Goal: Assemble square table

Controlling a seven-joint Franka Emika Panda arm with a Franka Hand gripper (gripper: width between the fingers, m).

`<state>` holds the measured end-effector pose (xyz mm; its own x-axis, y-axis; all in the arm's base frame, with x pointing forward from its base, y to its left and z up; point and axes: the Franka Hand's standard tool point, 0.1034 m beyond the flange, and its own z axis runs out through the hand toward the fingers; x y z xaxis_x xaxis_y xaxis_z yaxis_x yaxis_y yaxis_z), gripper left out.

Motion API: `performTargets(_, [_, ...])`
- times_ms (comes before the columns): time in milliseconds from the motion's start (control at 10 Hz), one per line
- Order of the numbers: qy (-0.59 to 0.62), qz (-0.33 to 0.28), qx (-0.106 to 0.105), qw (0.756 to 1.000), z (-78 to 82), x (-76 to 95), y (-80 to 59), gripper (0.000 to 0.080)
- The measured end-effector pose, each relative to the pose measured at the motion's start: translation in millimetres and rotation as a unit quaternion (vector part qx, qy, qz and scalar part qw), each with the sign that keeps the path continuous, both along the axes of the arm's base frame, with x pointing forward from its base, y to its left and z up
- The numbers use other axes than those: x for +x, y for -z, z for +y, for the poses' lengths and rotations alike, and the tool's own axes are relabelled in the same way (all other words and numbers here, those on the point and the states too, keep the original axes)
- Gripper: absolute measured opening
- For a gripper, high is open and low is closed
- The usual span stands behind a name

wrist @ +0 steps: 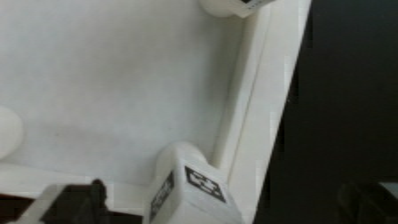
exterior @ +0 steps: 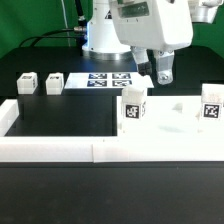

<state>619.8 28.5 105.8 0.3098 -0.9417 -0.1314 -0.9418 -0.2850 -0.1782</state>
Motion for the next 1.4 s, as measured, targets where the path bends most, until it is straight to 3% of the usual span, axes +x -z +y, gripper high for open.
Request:
performTargets(200, [-0.073,-0.013,-0.01,0.997,-1.4,-0.1,0.2,0.0649])
performTargets(400, [-0.217,-0.041,-0.036,0.975,-12.5,-6.5,2.7,0.0649])
performTargets(600, [-0.429,-0.045,-0.072,0.899,-24.8,-25.3,23.6,0.0649])
performTargets(800, [-0.485,-0.042,-0.084,0.869,-23.0,-24.6,25.0,0.0649])
performTargets(1300, [-0.494,-0.041,-0.084,0.864,-24.9,-26.6,27.2,0.0649])
performTargets(1400, [-0.497,-0.036,-0.087,0.863,-21.3,-40.4,37.1,0.0649])
